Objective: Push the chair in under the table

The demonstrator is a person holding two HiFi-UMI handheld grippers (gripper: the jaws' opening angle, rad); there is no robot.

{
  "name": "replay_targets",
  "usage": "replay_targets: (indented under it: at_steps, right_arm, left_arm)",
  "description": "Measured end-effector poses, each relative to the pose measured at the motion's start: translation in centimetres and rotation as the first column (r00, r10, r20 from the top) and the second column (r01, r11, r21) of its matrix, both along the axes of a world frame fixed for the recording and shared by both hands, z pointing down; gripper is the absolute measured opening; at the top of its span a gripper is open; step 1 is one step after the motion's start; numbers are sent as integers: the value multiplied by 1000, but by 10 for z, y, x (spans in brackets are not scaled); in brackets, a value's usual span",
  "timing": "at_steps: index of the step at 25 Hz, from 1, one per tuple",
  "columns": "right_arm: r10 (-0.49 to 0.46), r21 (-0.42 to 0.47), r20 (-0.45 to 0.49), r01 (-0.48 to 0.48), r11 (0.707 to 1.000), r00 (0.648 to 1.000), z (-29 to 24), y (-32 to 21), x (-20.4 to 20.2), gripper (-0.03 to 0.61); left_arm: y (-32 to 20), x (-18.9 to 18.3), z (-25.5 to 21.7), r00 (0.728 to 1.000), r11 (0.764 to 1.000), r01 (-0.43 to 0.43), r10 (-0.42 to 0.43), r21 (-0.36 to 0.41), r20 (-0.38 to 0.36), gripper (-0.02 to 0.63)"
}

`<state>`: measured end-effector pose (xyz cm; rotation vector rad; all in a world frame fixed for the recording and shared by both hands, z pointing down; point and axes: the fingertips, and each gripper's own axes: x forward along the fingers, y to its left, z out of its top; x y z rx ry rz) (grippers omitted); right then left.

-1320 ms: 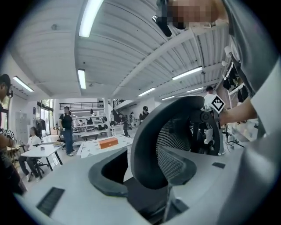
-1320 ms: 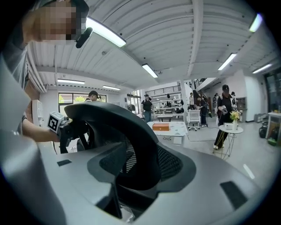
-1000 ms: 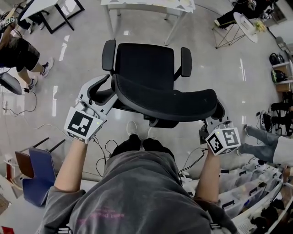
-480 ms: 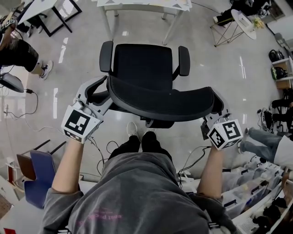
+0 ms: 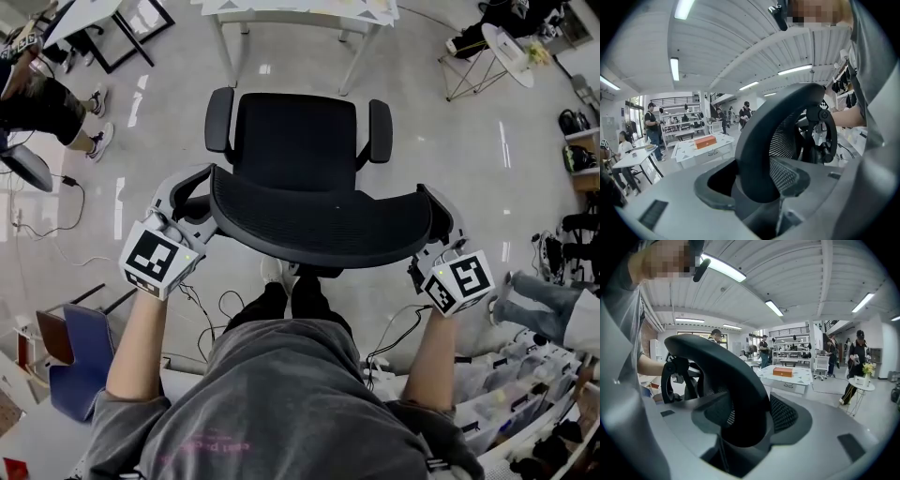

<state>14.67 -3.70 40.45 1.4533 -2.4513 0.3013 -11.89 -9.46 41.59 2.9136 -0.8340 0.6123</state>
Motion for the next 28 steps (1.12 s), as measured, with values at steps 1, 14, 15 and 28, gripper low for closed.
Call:
replay_targets:
  at_steps: [1, 14, 15, 28]
  right_arm:
    - [-13, -2, -1, 13, 1000, 1000, 0, -1, -1, 235]
    - [-51, 25, -15, 52, 998, 999, 1, -22, 4, 239]
    - [-55, 26, -14, 56, 998, 998, 1, -27, 6, 239]
    - [-121, 53, -3, 121, 991, 993, -1, -113, 18, 238]
  left_arm:
    - [-1, -1, 1, 1000, 1000, -1, 1, -6, 3, 225]
    - [-14, 2, 0, 999, 999, 48, -48, -24, 4, 221]
    - [-18, 3, 1, 998, 998, 55, -55, -27, 7, 221]
    - [-102, 14, 0, 989, 991, 129, -127, -27, 73, 221]
